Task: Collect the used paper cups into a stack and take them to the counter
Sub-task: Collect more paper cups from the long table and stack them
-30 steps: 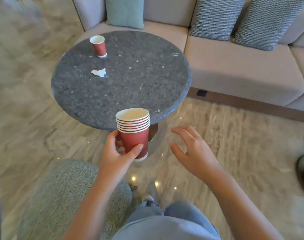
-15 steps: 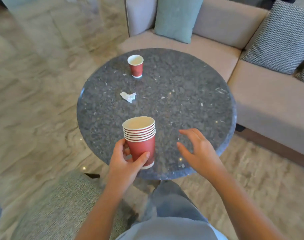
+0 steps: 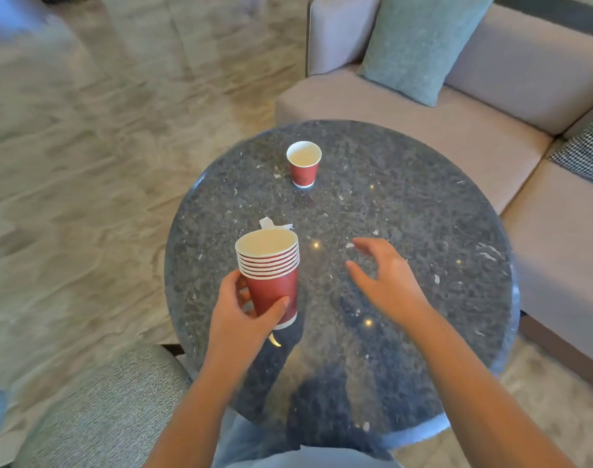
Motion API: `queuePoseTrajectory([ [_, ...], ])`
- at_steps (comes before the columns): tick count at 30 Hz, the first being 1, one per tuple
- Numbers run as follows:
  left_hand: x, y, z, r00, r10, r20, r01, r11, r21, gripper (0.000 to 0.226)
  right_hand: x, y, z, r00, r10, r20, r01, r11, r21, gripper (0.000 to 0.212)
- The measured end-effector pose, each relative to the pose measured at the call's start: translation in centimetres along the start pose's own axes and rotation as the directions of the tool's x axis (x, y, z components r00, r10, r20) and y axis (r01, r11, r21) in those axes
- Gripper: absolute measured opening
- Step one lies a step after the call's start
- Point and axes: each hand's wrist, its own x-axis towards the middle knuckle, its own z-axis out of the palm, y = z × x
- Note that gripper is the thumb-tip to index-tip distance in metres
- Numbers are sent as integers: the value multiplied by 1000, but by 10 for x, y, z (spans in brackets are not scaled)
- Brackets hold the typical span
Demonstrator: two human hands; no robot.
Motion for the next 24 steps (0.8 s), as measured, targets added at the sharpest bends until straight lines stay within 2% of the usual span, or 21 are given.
queuePoseTrajectory([
  [8,75,0,-29,998,-31,62,28,999,44,59,81,-10,34,991,110,-75,-100,988,122,49],
  [15,154,-1,-52,984,-47,171,31,995,97,60,158,-17,59,932,299,-205,-238,931,278,68],
  [24,210,-3,-44,960,-65,273,37,994,107,57,229,-8,74,880,370,-297,-284,912,295,99],
])
